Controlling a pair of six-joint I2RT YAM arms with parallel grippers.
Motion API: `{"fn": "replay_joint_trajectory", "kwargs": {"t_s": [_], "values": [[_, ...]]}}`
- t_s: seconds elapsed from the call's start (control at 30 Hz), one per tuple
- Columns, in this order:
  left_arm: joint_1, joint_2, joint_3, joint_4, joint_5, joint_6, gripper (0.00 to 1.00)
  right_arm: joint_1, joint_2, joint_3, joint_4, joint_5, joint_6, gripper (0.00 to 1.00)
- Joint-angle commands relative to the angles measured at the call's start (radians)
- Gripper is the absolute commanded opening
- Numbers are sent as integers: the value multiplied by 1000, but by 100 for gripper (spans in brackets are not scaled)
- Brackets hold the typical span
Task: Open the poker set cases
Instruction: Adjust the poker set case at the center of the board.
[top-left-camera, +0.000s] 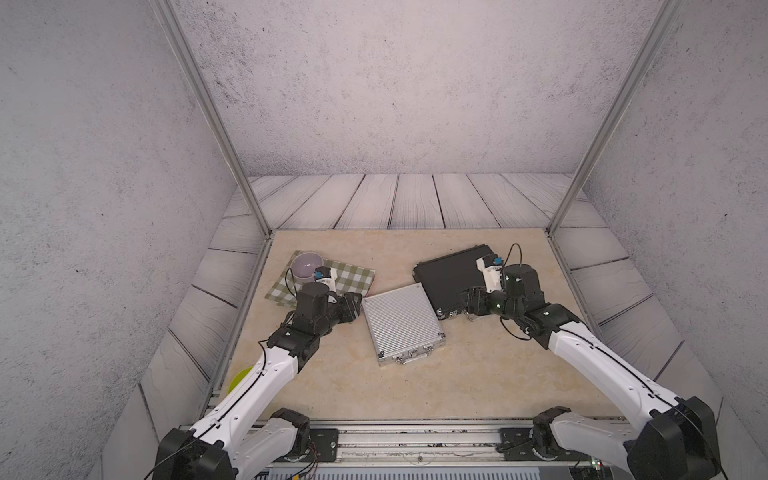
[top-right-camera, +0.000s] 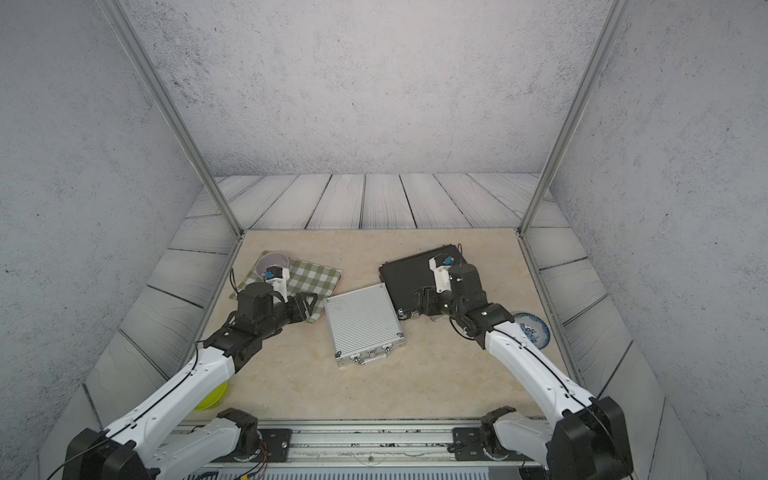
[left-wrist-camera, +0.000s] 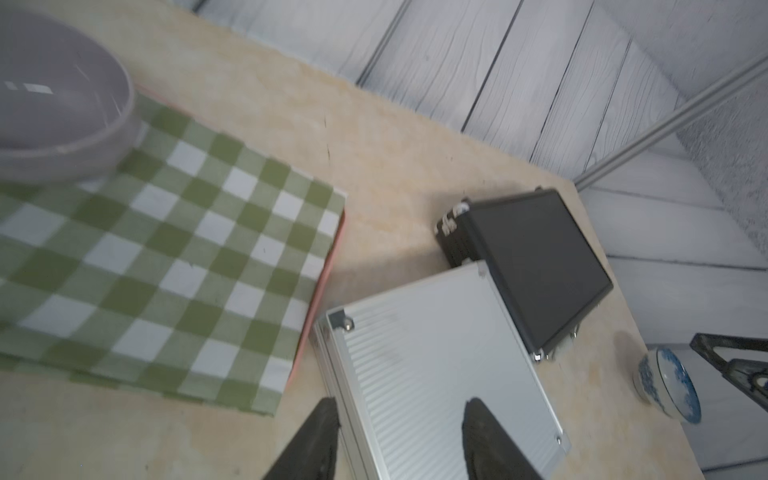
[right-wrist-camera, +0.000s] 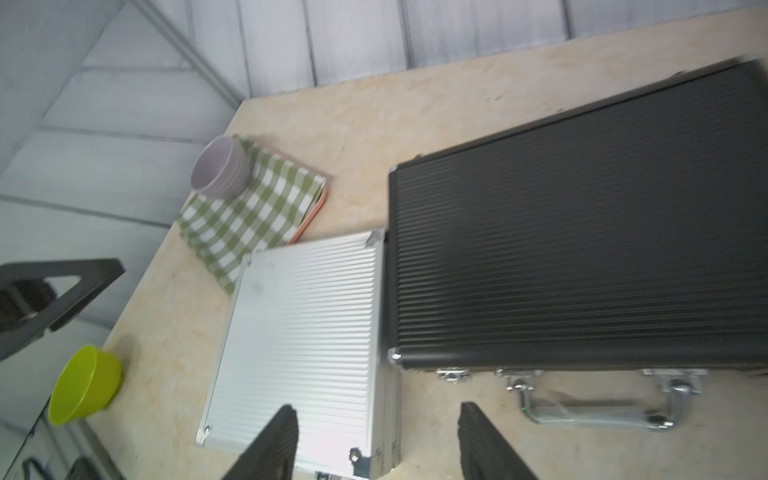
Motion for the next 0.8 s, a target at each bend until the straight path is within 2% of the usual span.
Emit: {"fn": "replay_joint_trajectory", "kwargs": {"t_s": [0.0,0.13,0.27,0.57,0.77], "values": [[-7,-34,-12,-138,129,-21,53,57,2,-57,-73,-45,34,58],[-7,-23,-73,-63,149,-52,54,99,51,-60,-56,-69,53,58],[-5,46,-109,49,209,-83,55,106,128,-19,-70,-92,45,59],[-4,241,-70,121,360,-81,55,105,281,12,-38,-173,56,64],[-5,275,-69,146,333,-84,55,106,338,14,-23,-184,56,66]]}}
